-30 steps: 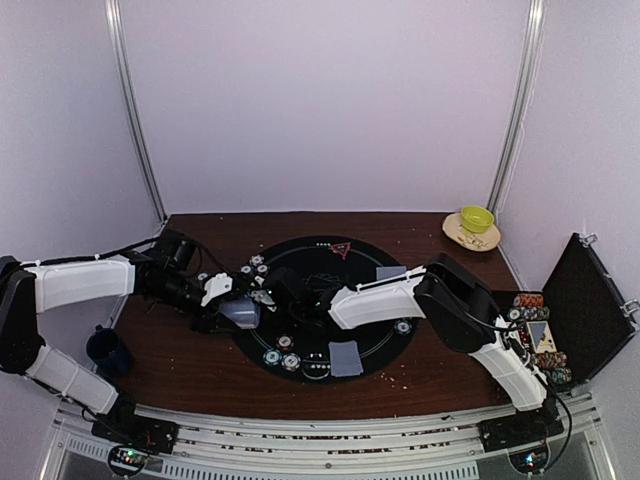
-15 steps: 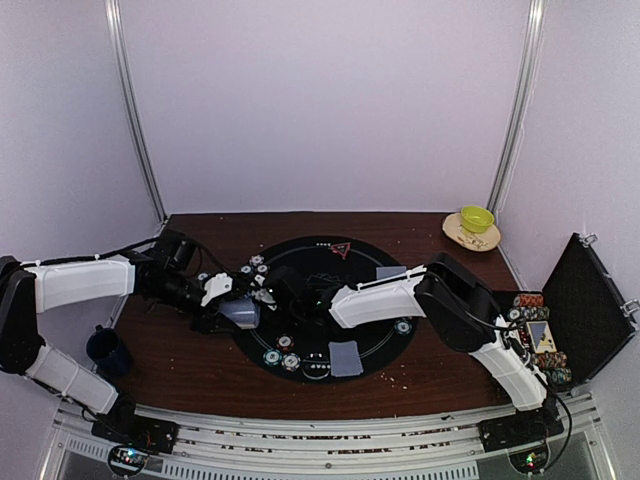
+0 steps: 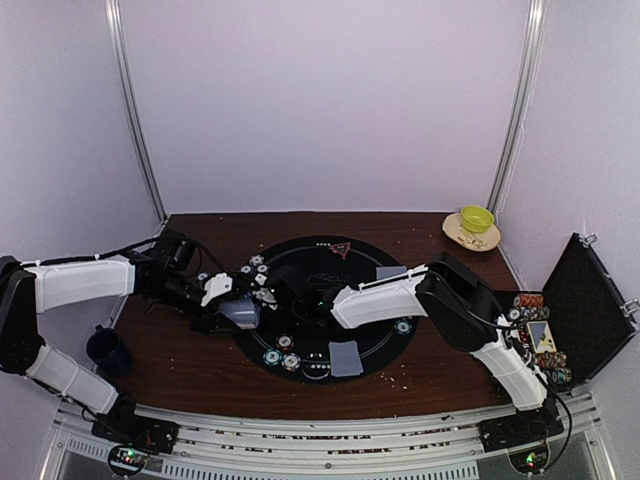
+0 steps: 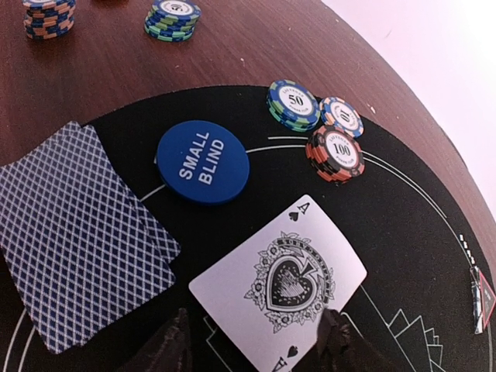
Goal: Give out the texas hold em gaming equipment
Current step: Flop the poker card in the community card area.
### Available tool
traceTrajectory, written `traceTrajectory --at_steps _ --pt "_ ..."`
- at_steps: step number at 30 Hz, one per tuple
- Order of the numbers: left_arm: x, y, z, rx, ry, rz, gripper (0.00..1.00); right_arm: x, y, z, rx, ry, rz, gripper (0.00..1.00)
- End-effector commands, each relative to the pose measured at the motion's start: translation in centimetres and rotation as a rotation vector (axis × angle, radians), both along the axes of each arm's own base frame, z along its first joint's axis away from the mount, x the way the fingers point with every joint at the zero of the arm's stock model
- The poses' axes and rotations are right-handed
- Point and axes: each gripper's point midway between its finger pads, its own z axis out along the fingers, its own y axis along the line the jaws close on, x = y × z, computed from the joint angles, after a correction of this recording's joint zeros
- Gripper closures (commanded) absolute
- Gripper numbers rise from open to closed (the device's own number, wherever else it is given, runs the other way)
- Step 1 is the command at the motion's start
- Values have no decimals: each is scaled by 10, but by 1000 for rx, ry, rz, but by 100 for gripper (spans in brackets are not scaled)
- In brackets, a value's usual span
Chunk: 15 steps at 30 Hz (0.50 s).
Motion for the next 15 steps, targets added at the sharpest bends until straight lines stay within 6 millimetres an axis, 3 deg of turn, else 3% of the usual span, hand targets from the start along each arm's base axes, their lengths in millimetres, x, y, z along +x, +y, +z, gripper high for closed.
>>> traceTrajectory --at_steps 1,8,15 --pt "0 -5 9 -36 -38 -23 53 -1 -18 33 28 -20 -30 31" --pt "0 -4 11 -39 -41 -22 53 5 -58 72 94 -43 -128 1" --pt "0 -4 11 -38 -41 -21 53 4 -88 109 266 -12 -222 0"
